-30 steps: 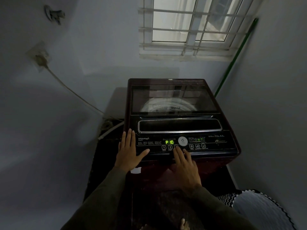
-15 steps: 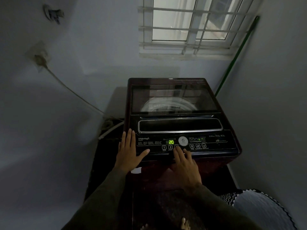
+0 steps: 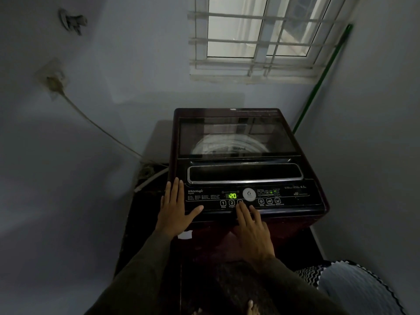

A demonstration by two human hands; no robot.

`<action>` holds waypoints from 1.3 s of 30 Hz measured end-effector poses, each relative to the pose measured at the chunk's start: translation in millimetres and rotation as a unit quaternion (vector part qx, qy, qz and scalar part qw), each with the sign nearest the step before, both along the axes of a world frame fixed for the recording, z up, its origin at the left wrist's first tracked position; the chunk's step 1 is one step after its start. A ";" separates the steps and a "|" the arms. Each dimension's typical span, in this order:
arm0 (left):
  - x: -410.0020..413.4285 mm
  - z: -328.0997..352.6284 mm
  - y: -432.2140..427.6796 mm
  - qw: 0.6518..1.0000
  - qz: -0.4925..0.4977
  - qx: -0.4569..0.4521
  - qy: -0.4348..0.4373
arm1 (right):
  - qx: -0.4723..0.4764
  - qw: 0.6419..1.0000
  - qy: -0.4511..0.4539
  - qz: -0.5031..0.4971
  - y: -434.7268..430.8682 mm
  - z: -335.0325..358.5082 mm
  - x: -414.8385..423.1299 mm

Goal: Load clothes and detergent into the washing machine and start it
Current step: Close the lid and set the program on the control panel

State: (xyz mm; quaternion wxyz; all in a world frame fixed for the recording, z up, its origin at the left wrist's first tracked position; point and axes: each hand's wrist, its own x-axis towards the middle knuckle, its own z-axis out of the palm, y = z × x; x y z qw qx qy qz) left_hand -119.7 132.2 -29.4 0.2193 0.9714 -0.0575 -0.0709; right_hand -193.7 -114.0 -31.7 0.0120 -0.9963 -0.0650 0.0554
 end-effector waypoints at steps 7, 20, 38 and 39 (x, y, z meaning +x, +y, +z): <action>-0.3 -3.1 0.1 1.000 -0.001 0.001 -0.010 | 0.011 1.000 -0.006 -0.011 1.6 -3.4 2.9; -0.7 1.1 -0.6 1.000 -0.001 0.006 0.005 | 0.010 1.000 0.008 -0.005 -8.1 9.6 1.2; 0.2 -1.5 0.3 1.000 -0.001 0.004 0.002 | 0.049 0.993 -0.012 -0.108 -41.9 29.1 -2.7; 0.0 -1.2 0.1 1.000 -0.001 0.006 0.003 | 0.050 0.993 -0.005 -0.109 -41.7 29.1 -2.6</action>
